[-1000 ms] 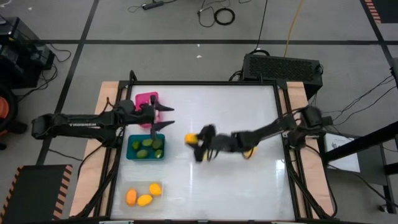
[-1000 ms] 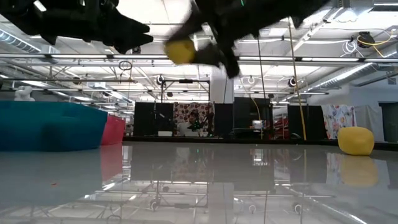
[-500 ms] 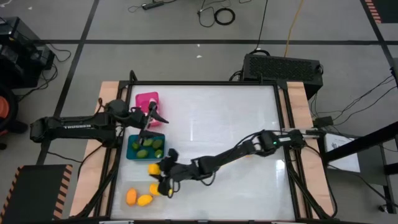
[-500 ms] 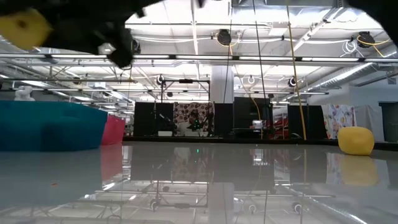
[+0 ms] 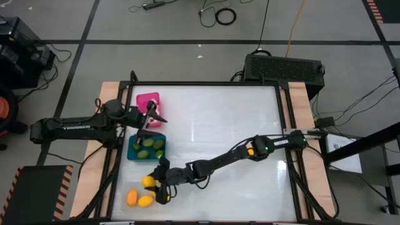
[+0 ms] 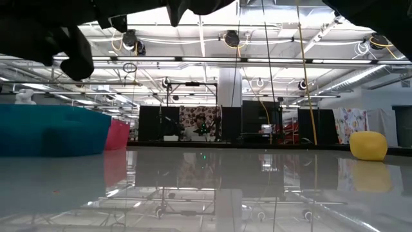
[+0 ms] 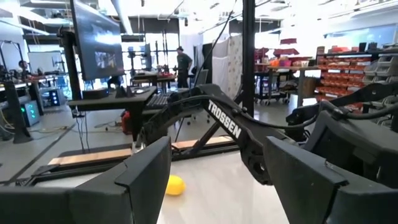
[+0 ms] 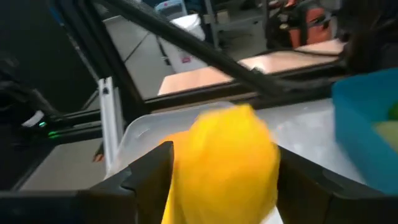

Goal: Sort produce into baskets
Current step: Put the yellow lime into the transparent bin

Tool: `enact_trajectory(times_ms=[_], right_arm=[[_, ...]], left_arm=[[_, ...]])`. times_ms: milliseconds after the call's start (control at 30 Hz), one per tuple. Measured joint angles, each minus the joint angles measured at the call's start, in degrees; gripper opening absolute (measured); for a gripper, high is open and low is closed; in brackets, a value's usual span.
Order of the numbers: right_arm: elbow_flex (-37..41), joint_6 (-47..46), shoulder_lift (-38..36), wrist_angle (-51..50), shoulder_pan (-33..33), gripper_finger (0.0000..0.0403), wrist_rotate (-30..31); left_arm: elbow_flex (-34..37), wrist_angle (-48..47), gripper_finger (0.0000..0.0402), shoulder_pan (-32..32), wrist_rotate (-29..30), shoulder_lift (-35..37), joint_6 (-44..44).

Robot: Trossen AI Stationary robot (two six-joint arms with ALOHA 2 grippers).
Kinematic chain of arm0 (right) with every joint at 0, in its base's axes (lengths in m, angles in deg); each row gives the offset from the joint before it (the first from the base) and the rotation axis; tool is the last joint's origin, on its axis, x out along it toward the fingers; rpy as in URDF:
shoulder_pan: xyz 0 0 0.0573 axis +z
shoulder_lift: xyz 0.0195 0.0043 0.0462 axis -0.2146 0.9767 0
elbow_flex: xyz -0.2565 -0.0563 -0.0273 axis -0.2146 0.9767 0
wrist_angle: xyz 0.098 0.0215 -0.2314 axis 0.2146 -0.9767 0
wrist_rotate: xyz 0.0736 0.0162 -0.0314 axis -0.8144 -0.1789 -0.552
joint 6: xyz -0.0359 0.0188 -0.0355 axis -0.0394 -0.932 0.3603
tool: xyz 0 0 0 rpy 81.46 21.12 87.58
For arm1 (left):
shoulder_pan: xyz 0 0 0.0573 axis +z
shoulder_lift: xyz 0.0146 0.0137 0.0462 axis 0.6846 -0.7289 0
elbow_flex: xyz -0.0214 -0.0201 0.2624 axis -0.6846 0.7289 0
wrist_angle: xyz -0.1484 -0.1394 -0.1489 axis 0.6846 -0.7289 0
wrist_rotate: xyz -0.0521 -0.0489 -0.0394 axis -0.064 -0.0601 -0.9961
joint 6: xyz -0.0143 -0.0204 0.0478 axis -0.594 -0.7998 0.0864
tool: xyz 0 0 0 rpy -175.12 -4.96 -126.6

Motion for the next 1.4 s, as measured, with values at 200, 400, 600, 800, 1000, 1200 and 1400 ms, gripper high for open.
enact_trajectory(times_ms=[200, 400, 600, 800, 1000, 1200, 1400], right_arm=[[0.0, -2.3, 0.0, -1.8, 0.6, 0.0266, -2.7], [0.0, -4.7, -4.4, -19.7, 0.9, 0.0283, -2.7], [-0.1, -12.9, -14.3, -52.1, 1.1, 0.0277, 2.4], [0.0, -24.6, -22.1, -77.7, 2.7, 0.0266, 13.4], [2.8, -50.5, -25.9, -98.4, 3.9, 0.0256, 17.1], [18.1, -67.9, -34.8, -98.5, 5.5, 0.0256, 19.0], [40.7, -93.0, -46.9, -94.2, 6.6, 0.0256, 19.4]], left_arm=[[0.0, 1.5, 0.0263, -0.4, 0.1, -0.1, -1.4], [0.0, 1.5, 0.0263, -1.3, 1.4, -0.2, -1.4], [0.0, 1.2, 0.0263, -1.5, 1.5, -0.2, -1.3], [0.0, 0.9, 0.0263, -1.5, 1.5, -0.2, -1.4], [0.0, 1.9, 0.0263, -3.6, 1.6, -2.2, -0.6], [0.0, 6.3, 0.0263, -5.3, 1.6, -5.8, 0.4], [-0.1, 10.4, 0.0263, -6.1, 1.6, -10.0, 0.2]])
